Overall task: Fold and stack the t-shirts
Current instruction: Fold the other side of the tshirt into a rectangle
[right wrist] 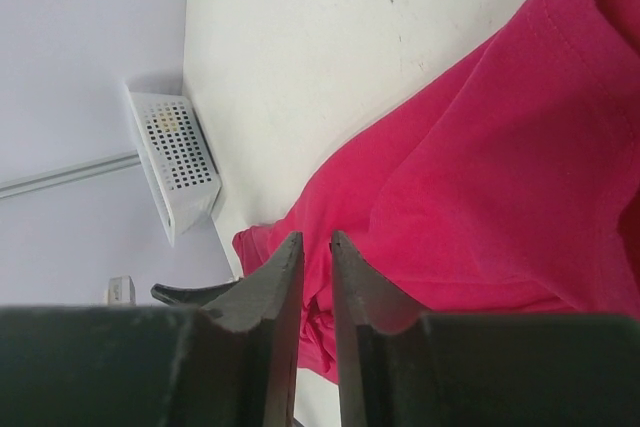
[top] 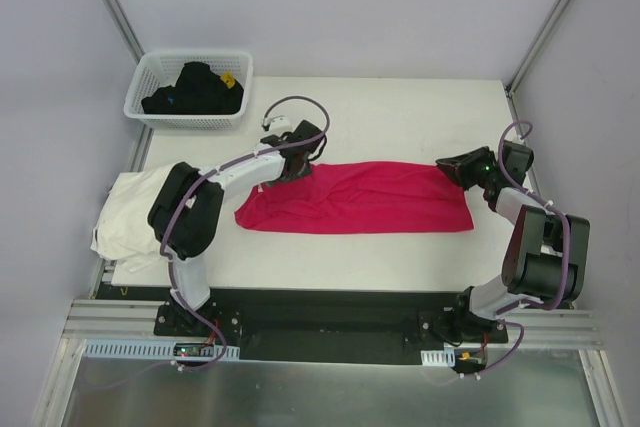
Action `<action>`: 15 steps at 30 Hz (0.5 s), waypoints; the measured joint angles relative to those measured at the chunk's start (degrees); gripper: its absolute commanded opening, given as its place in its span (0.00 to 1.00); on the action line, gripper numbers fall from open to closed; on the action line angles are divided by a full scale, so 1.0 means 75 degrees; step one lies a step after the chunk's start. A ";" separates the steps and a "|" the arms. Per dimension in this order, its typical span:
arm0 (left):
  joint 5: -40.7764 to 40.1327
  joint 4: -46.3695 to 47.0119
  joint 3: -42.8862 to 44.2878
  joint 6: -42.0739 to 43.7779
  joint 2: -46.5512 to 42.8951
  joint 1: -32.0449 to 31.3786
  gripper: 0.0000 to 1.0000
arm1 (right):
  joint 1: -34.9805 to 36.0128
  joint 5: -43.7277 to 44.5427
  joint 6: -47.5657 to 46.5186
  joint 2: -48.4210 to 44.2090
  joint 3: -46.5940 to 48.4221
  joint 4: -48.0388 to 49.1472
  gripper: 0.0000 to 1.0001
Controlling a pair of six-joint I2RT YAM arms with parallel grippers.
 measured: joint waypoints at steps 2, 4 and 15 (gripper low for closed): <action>0.0090 -0.0076 -0.0399 -0.0323 -0.0300 0.0052 0.68 | 0.0000 0.0000 0.0000 0.0000 0.0000 0.0006 0.20; 0.0140 -0.0198 -0.0880 -0.0667 -0.0702 0.0064 0.68 | -0.0006 -0.0006 0.0000 0.0000 0.0000 0.0015 0.20; 0.0347 -0.0574 -0.2384 -0.1897 -0.2684 -0.0198 0.67 | -0.0012 -0.0140 0.0079 0.0003 -0.0015 0.0117 0.20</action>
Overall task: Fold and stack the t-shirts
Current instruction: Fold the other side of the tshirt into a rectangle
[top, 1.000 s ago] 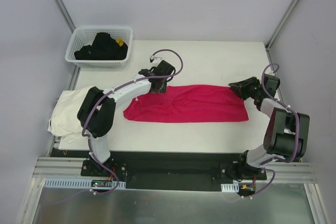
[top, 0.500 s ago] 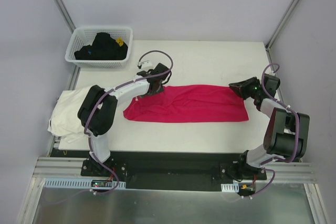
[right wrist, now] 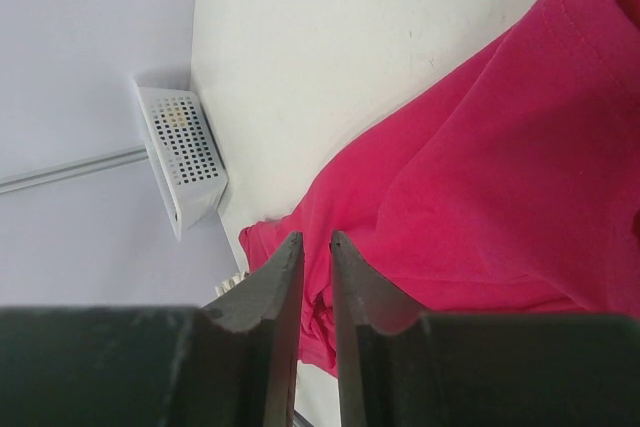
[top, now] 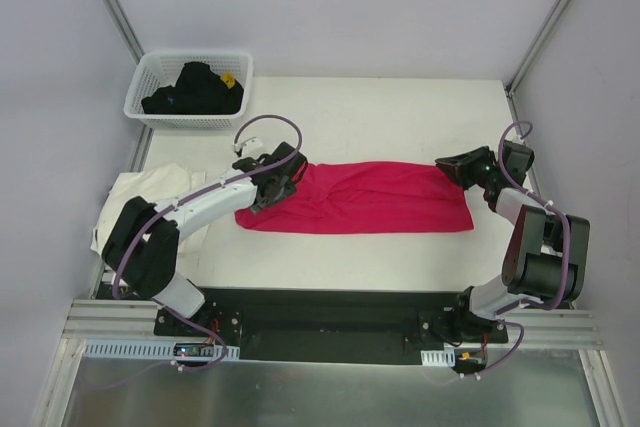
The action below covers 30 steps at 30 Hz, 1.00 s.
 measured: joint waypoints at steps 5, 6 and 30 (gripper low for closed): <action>0.0076 0.0000 -0.0020 -0.0134 0.0440 0.0000 0.65 | 0.0000 -0.0032 0.0009 0.0000 -0.0073 0.0023 0.20; 0.0082 0.0000 -0.0020 -0.0125 0.0589 0.0000 0.64 | 0.0000 -0.0032 0.0009 0.0000 -0.0073 0.0023 0.20; 0.0417 0.0927 -0.0338 0.0242 0.0909 0.0000 0.38 | 0.0000 -0.0035 0.0064 0.0023 -0.0076 0.0067 0.19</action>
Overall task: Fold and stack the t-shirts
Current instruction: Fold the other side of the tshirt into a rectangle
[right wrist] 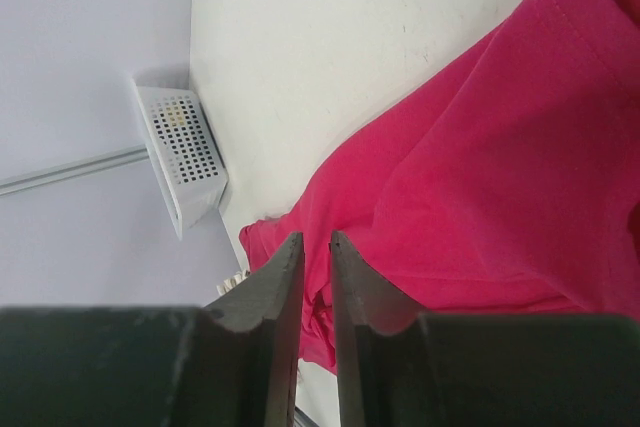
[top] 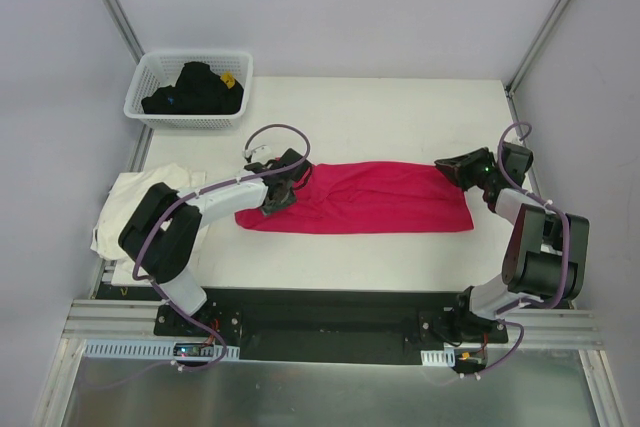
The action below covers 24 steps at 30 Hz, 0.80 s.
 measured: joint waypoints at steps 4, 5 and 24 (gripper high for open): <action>0.0108 0.0050 -0.0009 0.0017 0.0006 0.0000 0.27 | 0.0000 0.0000 0.0003 0.0102 0.0000 0.0015 0.19; 0.0122 0.0052 -0.0009 0.0026 0.0012 0.0000 0.26 | 0.0000 0.0000 0.0006 0.0122 0.0000 0.0015 0.19; 0.0338 0.0020 -0.0009 0.0085 0.0122 0.0000 0.12 | 0.0012 0.0000 0.0023 0.0230 0.0000 0.0044 0.19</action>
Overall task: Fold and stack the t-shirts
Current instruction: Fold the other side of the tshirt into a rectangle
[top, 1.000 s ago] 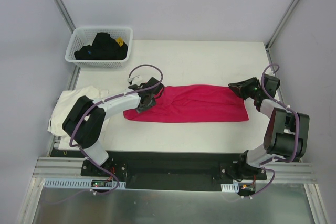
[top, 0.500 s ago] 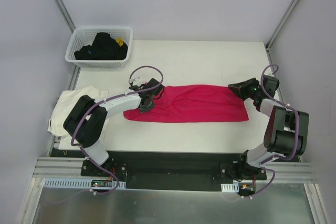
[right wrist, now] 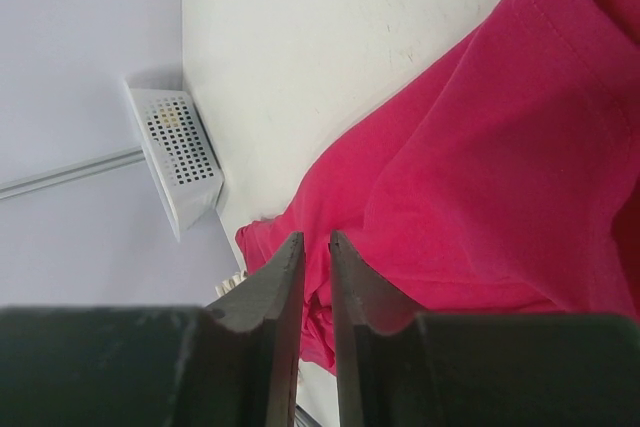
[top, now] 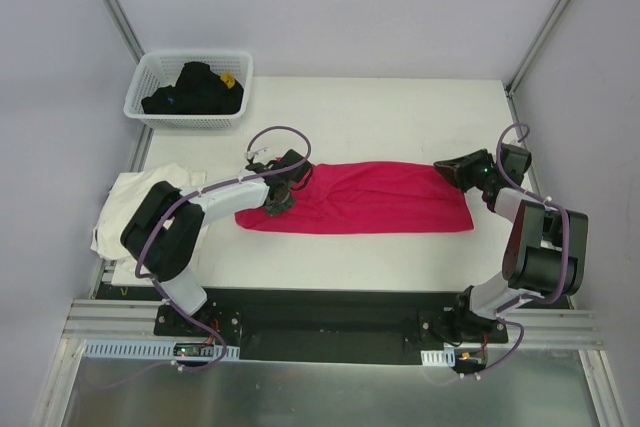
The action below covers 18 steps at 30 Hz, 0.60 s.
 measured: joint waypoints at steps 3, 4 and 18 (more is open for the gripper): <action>0.0000 -0.0058 0.0000 -0.0003 -0.0017 0.0000 0.12 | 0.0017 0.0000 0.0003 0.0041 0.0000 0.0003 0.19; 0.0000 -0.0079 0.0000 -0.0003 -0.0032 0.0000 0.12 | 0.0020 -0.0003 0.0003 0.0067 0.0000 0.0003 0.19; -0.0009 -0.0525 0.0163 0.0000 -0.0117 0.0000 0.12 | 0.0047 0.0000 0.0035 0.0119 0.0000 0.0006 0.19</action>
